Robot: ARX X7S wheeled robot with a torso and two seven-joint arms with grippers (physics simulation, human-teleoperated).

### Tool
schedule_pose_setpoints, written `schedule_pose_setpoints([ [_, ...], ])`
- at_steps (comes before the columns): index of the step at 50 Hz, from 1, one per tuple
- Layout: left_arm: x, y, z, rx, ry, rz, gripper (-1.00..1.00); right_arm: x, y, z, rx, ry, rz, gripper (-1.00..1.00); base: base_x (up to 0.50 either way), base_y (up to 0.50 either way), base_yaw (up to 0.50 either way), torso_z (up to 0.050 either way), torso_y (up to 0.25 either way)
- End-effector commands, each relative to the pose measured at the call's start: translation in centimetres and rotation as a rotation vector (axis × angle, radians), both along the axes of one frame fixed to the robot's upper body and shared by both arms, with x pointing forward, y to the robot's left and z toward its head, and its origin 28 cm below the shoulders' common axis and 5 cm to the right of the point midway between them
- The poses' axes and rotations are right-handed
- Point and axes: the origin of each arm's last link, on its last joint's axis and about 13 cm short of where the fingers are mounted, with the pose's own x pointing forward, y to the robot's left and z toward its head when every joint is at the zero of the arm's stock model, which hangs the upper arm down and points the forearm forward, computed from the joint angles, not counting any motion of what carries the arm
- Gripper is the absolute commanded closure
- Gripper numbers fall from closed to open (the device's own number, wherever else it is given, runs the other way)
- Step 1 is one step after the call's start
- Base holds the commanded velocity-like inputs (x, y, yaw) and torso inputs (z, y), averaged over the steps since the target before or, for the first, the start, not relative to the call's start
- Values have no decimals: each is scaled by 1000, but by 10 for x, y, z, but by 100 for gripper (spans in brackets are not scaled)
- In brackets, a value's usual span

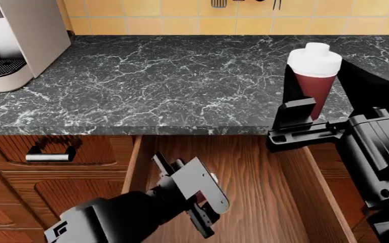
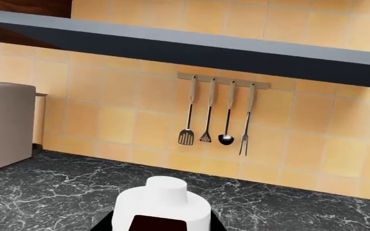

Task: Pick and place the shaker into the drawer. Then close the cabinet.

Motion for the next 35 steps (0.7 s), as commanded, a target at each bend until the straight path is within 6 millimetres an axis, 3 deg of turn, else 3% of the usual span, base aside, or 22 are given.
schedule_pose_setpoints([
  [1,3,-1,-15,43,12,11,100,-2,0,-5,-5,3,-7,100,0,0,0,0,0],
  [29,9,-8,-29,54,59,29,100,-6,-1,-9,2,5,-20,100,0,0,0,0,1],
  [30,7,-8,-24,32,54,24,-100,-6,-1,-9,3,4,-21,100,0,0,0,0,0],
  [35,0,-7,2,-79,13,22,-100,-6,-1,-8,6,2,-21,100,0,0,0,0,0],
])
